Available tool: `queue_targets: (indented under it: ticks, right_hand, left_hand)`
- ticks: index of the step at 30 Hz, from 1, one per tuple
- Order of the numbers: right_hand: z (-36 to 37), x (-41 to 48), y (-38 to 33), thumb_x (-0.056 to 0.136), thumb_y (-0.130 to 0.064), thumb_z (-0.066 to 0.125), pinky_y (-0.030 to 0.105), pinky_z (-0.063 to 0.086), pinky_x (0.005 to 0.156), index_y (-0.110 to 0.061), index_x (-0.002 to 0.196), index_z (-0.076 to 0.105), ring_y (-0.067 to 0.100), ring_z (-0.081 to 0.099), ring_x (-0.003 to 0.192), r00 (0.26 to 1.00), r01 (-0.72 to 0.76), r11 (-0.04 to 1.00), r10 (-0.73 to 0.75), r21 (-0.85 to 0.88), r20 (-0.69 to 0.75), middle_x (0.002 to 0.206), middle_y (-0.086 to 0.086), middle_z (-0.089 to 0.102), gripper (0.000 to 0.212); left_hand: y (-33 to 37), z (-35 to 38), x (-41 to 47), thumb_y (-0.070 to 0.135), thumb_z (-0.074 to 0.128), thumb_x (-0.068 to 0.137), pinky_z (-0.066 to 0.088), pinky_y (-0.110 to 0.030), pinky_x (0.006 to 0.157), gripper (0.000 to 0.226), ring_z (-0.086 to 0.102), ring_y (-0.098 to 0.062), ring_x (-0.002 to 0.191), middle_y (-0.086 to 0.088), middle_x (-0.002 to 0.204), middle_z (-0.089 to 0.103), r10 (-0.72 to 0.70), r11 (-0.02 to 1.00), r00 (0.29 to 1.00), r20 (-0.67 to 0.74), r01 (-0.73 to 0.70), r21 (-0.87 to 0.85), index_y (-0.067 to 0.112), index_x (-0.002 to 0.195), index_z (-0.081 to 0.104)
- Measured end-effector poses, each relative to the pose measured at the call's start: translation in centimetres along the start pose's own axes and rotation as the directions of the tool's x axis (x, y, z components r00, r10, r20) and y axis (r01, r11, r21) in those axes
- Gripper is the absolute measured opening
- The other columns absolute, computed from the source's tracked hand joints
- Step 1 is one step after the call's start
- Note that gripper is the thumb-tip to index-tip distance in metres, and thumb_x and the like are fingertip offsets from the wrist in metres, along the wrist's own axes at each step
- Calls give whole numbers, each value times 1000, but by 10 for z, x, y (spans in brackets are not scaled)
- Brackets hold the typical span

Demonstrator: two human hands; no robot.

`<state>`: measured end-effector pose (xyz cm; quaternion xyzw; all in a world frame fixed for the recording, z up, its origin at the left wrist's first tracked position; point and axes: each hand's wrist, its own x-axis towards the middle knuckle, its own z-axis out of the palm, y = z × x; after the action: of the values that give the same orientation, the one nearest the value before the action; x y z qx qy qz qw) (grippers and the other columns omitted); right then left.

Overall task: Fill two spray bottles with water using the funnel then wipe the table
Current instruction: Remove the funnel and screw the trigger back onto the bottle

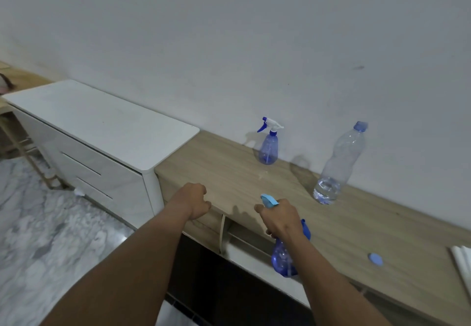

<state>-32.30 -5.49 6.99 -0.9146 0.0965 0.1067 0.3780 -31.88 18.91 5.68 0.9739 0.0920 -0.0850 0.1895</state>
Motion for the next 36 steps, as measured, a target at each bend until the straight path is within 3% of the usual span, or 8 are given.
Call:
queue_targets:
  ticks: [8,17,25,28,33,36]
  right_hand:
    - [-5,-5,-10,82,-46,60,41,63,67,-25,96,58,23,72,63,997,80,994,-79,72,-25,79,1,68,27]
    - [-3,-3,-14,85,-42,63,39,61,64,-16,90,59,23,72,63,1000,23,993,-21,113,-17,73,5,69,27]
    - [-7,10,-30,90,-49,47,48,60,72,-22,94,48,29,70,73,993,110,975,-101,192,-57,84,7,67,27]
    - [-14,21,-42,93,-40,49,41,57,67,-21,96,50,24,72,67,987,159,953,-150,258,-56,86,4,69,20]
    - [-22,54,-60,90,-32,57,48,61,72,-23,93,65,22,72,67,963,269,901,-249,341,-102,75,2,71,12]
    - [-30,72,-73,90,-29,60,37,57,69,-24,81,71,16,66,61,940,341,873,-316,347,-129,68,-1,70,15]
  left_hand:
    - [1,-13,-4,40,60,89,50,-35,99,60,58,-23,120,-8,137,56,30,999,1000,-3,-30,-17,13,141,49]
    - [-4,-20,0,39,62,89,49,-34,98,57,58,-22,118,-6,134,59,22,999,1000,4,-22,-35,14,140,51]
    - [7,-19,8,38,62,89,50,-35,98,52,59,-20,115,-4,130,61,23,994,1000,7,-22,-106,18,136,54]
    - [21,-17,17,33,65,89,49,-32,100,50,59,-21,115,-4,129,61,34,985,999,14,-31,-169,16,135,56]
    - [55,-14,38,18,76,80,49,-19,80,53,62,-16,101,-3,120,63,79,941,996,49,-58,-333,16,131,60]
    - [72,-11,50,11,79,74,45,-15,75,61,60,-12,100,-3,120,62,103,914,992,77,-64,-402,16,131,60]
